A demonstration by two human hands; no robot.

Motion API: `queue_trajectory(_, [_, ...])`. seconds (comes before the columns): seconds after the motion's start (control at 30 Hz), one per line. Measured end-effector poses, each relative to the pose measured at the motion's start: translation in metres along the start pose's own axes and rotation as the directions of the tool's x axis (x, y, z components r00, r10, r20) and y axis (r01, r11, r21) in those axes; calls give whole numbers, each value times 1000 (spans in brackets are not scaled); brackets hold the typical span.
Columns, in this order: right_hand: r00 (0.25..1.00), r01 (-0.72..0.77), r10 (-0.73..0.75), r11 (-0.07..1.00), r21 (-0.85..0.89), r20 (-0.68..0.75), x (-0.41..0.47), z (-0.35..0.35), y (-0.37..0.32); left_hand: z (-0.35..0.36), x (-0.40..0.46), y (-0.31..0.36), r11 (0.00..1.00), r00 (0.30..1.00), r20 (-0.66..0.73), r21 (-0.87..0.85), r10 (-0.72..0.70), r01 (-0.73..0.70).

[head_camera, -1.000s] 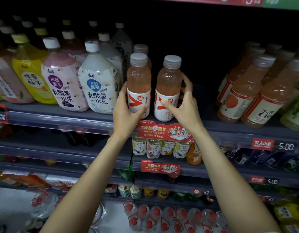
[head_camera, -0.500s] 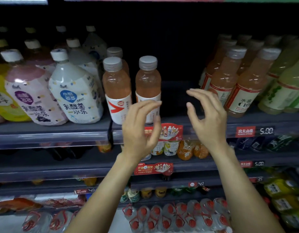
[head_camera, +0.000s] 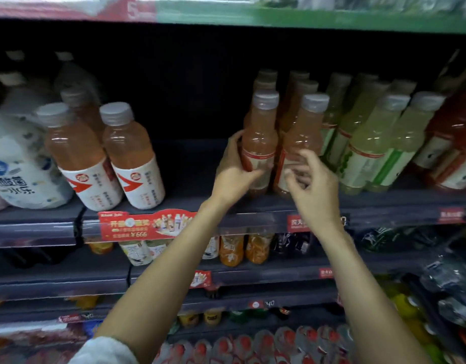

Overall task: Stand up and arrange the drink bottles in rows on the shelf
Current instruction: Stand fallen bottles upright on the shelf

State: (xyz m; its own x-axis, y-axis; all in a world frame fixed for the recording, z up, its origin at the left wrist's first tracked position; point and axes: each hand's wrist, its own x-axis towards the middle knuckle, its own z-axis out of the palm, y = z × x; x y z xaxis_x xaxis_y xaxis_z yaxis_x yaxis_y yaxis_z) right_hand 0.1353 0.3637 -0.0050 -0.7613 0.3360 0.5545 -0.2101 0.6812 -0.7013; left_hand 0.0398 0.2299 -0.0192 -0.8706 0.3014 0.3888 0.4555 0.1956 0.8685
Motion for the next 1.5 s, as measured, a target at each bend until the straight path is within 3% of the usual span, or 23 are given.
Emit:
queue_trajectory(0.1, [994, 29, -36, 997, 74, 104, 5, 0, 2, 4, -6, 0, 999, 992, -126, 31, -4, 8])
queue_trajectory(0.2, [954, 47, -105, 978, 204, 281, 6, 7, -3, 1, -23, 1, 985, 956, -292, 174, 42, 10])
queue_trajectory(0.27, [900, -44, -96, 950, 309, 425, 6, 12, -6, -6, -36, -2, 977, 952, -297, 213, 76, -11])
queue_trajectory(0.37, [829, -220, -50, 887, 406, 557, 8, 21, -11, -21, -54, -8, 971, 973, -197, 226, 123, -77])
queue_trajectory(0.5, [812, -262, -50, 859, 440, 581, 20, 38, -12, -31, -58, -10, 965, 958, -229, 235, 171, -116])
queue_trajectory(0.67, [825, -226, -57, 878, 422, 562, 29, 64, -15, -44, -54, -11, 960, 943, -292, 267, 160, -80])
queue_trajectory(1.2, [753, -261, -127, 843, 471, 645, 29, 94, -20, -58, -60, -26, 951, 865, -471, 308, 174, -23])
queue_trajectory(1.27, [800, -131, -162, 892, 432, 578, 26, 90, -21, -60, -63, -27, 953, 851, -498, 303, 166, -8])
queue_trajectory(1.37, [937, 276, -296, 953, 127, 184, 27, 80, -13, -61, -65, -28, 953, 850, -502, 303, 158, 2])
queue_trajectory(1.44, [920, 376, -388, 914, -156, -54, 34, 71, -7, -60, -65, -28, 949, 853, -499, 315, 155, 11])
queue_trajectory(1.5, [903, 369, -418, 874, -315, -100, 42, 66, -3, -58, -64, -25, 944, 848, -508, 329, 151, 29])
